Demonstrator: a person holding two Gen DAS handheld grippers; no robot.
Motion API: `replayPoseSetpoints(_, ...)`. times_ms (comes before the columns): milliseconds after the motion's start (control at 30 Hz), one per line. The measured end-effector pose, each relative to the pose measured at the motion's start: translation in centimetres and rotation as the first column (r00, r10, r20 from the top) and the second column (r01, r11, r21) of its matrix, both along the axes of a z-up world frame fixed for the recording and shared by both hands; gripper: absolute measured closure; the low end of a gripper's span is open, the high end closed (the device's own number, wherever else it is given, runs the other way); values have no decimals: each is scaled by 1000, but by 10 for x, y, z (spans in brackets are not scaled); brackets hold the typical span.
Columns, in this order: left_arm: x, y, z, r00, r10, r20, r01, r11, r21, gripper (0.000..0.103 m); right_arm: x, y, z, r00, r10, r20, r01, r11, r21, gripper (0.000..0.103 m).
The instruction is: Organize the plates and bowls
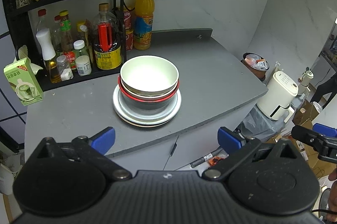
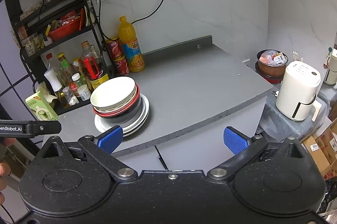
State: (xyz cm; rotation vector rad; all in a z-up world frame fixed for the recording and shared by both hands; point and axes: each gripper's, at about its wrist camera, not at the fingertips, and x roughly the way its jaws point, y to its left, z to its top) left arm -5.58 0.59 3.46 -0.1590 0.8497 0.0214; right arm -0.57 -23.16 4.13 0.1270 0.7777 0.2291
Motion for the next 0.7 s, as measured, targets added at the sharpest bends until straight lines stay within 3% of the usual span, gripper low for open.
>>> replayPoseSetpoints(700, 3, 3, 3, 1000, -16, 12, 16, 1000, 3, 0, 0, 2, 0, 1000, -12, 5, 12, 1000, -9, 0)
